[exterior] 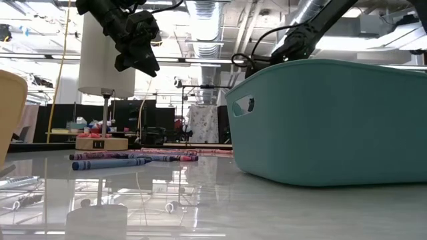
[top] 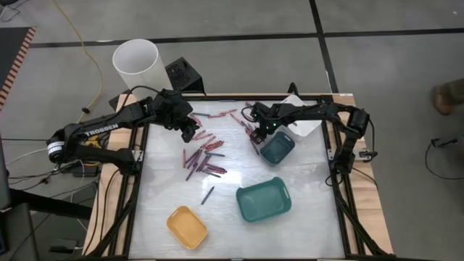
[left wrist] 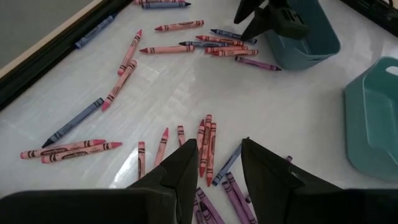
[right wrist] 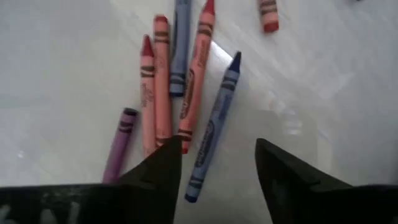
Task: Sort crayons
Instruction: Put the blue crayon into the white bin
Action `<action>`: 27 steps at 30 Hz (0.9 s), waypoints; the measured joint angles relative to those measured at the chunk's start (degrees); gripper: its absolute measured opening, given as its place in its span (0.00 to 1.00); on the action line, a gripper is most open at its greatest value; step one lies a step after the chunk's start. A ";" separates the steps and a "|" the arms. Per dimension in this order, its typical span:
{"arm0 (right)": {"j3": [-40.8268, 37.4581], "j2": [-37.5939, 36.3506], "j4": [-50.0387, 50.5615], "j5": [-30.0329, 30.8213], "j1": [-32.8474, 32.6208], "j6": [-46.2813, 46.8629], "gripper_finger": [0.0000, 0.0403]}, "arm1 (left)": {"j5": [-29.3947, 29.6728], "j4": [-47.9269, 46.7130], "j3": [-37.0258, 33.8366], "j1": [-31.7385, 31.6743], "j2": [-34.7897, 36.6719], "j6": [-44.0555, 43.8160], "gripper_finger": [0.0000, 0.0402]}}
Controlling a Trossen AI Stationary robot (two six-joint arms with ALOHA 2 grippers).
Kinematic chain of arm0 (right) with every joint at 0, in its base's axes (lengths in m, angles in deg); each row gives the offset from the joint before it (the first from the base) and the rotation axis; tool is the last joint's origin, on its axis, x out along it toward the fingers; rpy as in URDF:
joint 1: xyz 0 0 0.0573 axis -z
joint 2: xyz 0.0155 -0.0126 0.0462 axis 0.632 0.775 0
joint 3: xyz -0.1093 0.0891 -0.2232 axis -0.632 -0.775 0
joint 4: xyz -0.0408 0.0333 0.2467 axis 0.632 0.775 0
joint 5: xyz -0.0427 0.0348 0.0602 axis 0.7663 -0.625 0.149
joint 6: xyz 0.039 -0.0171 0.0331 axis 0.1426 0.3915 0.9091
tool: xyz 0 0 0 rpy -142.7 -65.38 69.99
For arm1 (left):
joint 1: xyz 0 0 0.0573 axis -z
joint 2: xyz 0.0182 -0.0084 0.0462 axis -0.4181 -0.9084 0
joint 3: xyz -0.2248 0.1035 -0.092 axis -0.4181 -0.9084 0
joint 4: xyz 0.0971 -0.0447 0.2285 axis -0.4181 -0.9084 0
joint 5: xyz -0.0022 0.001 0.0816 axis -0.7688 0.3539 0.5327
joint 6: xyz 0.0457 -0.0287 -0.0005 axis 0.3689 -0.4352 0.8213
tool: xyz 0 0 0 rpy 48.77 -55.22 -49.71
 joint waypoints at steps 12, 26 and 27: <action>0.00 -0.04 -0.19 2.62 0.33 -0.02 0.53 | 0.00 0.00 0.00 0.00 0.00 0.00 0.28; 0.22 3.21 0.21 2.60 -0.21 -0.01 0.50 | 0.00 -0.02 0.01 0.00 0.00 0.00 0.28; 0.20 3.08 0.25 2.58 -0.26 -0.01 0.50 | 0.02 -0.02 0.02 0.00 0.00 0.00 0.28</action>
